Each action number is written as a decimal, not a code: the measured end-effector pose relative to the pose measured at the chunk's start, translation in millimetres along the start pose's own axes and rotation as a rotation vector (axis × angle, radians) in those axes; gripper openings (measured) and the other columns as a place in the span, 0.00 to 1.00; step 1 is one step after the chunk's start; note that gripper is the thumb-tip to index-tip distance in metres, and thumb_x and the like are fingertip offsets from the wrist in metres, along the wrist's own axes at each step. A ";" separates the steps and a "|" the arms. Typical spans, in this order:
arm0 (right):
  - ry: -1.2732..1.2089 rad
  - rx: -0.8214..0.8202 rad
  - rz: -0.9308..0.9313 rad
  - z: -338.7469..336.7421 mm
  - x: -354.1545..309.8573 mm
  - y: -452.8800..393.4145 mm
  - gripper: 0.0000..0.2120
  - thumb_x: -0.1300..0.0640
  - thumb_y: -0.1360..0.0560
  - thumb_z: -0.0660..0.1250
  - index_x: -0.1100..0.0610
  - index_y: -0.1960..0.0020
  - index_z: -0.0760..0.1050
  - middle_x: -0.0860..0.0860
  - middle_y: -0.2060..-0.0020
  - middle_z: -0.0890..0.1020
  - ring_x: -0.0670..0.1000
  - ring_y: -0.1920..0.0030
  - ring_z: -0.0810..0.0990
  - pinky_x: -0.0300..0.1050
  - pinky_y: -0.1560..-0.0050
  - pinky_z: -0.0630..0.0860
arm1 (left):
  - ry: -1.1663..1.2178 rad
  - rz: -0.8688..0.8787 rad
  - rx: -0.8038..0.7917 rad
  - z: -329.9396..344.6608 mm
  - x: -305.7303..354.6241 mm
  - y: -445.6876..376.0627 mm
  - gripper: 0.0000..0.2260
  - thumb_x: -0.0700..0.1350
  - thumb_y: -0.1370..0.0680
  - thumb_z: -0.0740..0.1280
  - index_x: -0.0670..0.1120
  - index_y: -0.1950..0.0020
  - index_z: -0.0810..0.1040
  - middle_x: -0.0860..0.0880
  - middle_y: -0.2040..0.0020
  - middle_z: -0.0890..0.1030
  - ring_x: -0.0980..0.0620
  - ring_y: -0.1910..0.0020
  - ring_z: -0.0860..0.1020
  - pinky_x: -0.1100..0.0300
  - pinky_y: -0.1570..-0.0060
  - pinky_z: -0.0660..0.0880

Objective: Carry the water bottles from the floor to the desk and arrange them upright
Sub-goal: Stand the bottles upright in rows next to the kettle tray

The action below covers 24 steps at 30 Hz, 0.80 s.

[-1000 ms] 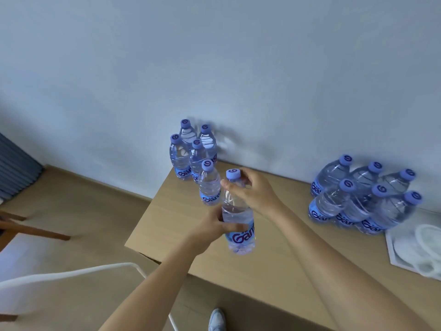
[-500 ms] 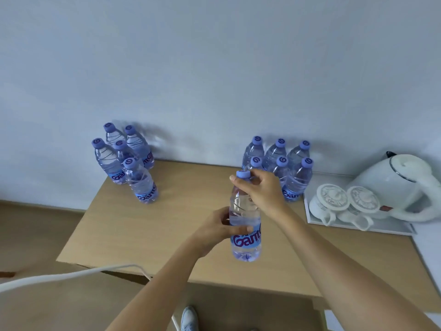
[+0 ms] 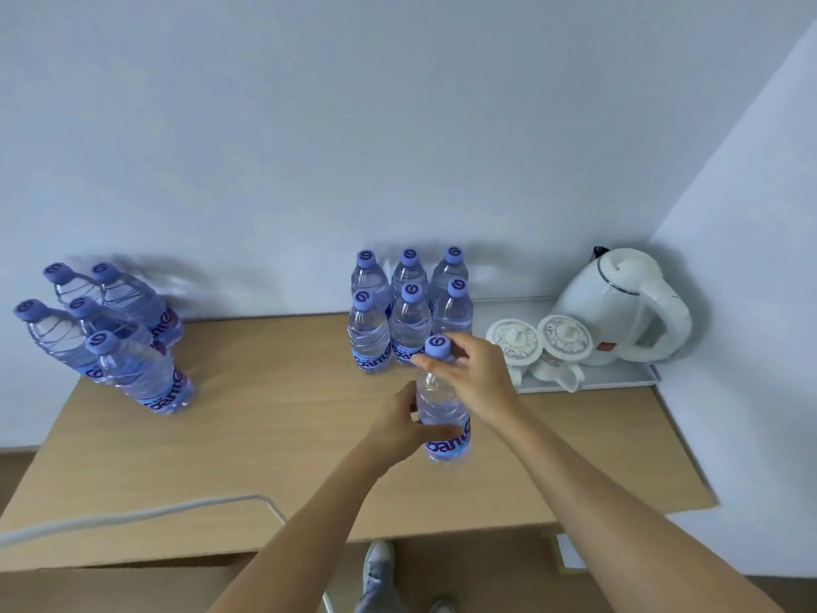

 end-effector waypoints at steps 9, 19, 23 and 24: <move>0.006 0.022 0.038 -22.0 41.1 -17.0 0.13 0.53 0.35 0.80 0.53 0.52 0.82 0.48 0.61 0.85 0.50 0.57 0.82 0.43 0.53 0.76 | -0.079 0.003 0.186 18.8 -2.2 -52.0 0.27 0.37 0.38 0.81 0.54 0.47 0.72 0.48 0.45 0.77 0.57 0.53 0.76 0.75 0.60 0.72; 0.072 0.045 -0.001 -30.5 45.2 -45.3 0.16 0.55 0.35 0.80 0.57 0.50 0.82 0.42 0.61 0.80 0.35 0.60 0.77 0.28 0.56 0.70 | -0.031 0.011 0.275 24.1 6.0 -83.5 0.29 0.32 0.37 0.79 0.42 0.38 0.73 0.47 0.47 0.80 0.51 0.50 0.78 0.73 0.62 0.74; 0.113 0.056 -0.014 -33.5 41.9 -53.6 0.17 0.55 0.36 0.81 0.58 0.50 0.82 0.44 0.58 0.75 0.38 0.59 0.74 0.29 0.56 0.68 | -0.067 0.000 0.313 23.3 5.7 -90.1 0.30 0.37 0.37 0.80 0.42 0.39 0.73 0.47 0.45 0.81 0.49 0.48 0.78 0.55 0.48 0.76; 0.116 0.057 -0.015 -33.9 41.8 -55.1 0.17 0.55 0.36 0.81 0.58 0.50 0.82 0.44 0.58 0.75 0.37 0.59 0.74 0.28 0.56 0.68 | -0.072 -0.002 0.316 23.5 4.8 -91.8 0.29 0.38 0.37 0.80 0.42 0.39 0.73 0.47 0.45 0.80 0.48 0.47 0.78 0.53 0.46 0.76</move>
Point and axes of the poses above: each hand's wrist, its own y-axis away from the middle knuckle, its own z-axis out of the palm, x = y × z, the point moved 7 cm from there along -y, towards the middle knuckle
